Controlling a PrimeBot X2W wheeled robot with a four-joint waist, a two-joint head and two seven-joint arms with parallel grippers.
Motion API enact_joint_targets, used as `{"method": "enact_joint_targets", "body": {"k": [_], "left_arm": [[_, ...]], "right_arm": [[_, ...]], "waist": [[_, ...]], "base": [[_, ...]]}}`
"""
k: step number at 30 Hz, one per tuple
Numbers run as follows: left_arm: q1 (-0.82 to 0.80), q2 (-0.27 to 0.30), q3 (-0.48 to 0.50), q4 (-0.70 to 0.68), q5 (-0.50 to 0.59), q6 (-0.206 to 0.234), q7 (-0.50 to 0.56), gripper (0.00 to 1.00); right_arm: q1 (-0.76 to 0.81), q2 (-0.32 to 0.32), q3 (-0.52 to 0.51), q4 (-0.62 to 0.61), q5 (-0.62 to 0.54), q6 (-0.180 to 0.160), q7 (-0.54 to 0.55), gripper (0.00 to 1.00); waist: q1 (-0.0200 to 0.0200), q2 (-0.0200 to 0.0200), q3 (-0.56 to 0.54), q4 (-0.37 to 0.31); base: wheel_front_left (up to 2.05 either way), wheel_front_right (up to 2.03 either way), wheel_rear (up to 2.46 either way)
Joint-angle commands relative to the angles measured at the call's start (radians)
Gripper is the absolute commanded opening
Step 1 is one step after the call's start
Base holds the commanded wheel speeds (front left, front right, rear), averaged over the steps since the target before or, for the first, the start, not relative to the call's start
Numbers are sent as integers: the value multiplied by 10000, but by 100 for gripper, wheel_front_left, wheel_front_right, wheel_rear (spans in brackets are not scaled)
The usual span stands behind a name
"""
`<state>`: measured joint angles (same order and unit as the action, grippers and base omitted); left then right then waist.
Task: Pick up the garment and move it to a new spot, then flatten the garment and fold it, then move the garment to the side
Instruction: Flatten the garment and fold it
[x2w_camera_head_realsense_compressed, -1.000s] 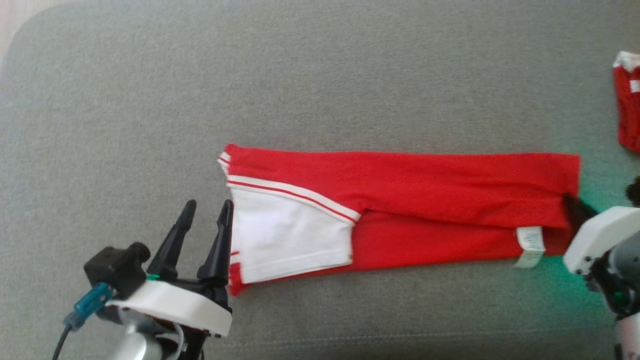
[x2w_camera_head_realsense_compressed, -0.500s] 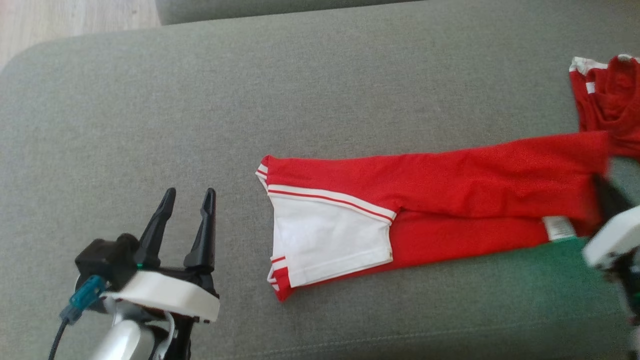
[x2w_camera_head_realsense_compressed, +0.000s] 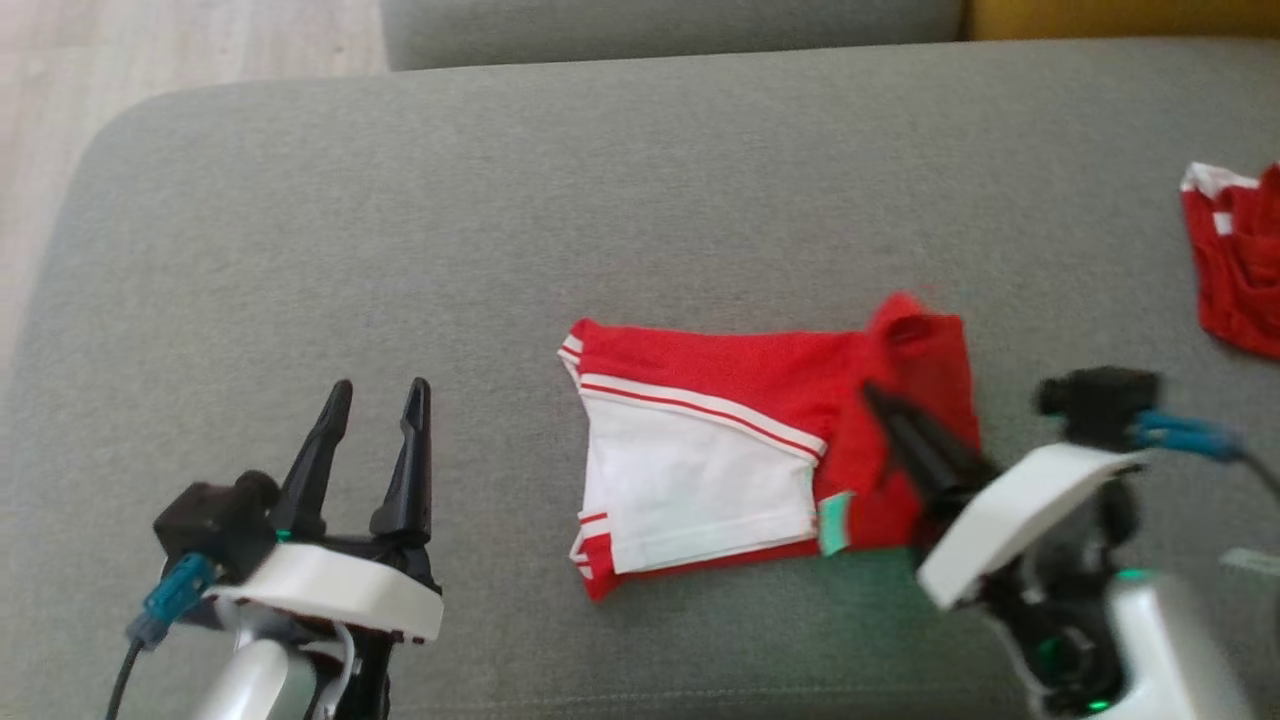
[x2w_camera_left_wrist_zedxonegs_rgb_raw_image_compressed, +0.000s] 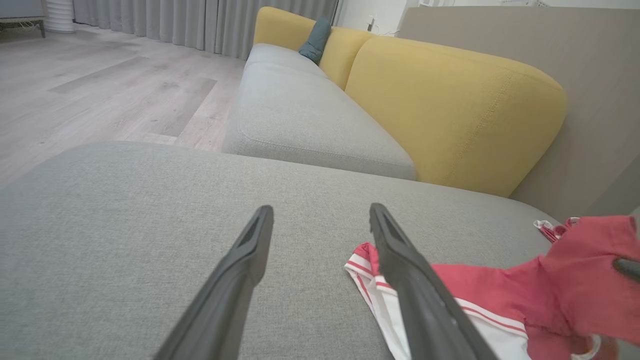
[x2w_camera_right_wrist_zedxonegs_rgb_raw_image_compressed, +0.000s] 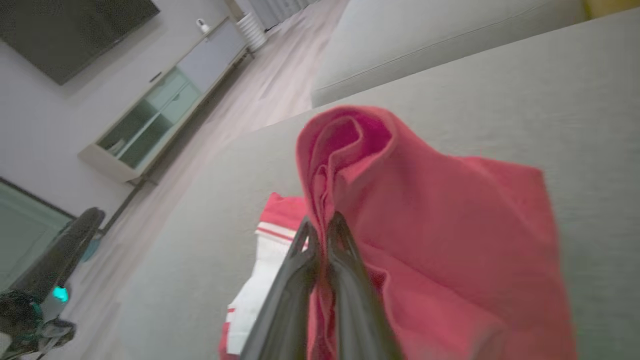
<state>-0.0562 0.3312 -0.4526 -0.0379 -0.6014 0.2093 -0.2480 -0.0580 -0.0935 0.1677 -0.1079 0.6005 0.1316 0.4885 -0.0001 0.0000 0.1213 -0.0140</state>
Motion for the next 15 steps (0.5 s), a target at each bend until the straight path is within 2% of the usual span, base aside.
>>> {"method": "enact_joint_targets", "body": {"k": [1,9,15], "left_arm": [[-378,45,421,-243,-35,-46,-94,100],[-409,-91,385,-96,16,-213,-114,100],[-470,-211,236,21,75,-302,-119,100]], "right_arm": [[-390,132,504,-212,174,-9,-182,0],[-1239,422,2024,1367,973,-9,-1192,0],[-2243,429,3019,3214,1752,-9,-2324,0]], "waist": [[1,0,-87,189],[1,0,-165,617],[1,0,-158,906]], "base": [[0,0,0],[0,0,0],[0,0,0]]}}
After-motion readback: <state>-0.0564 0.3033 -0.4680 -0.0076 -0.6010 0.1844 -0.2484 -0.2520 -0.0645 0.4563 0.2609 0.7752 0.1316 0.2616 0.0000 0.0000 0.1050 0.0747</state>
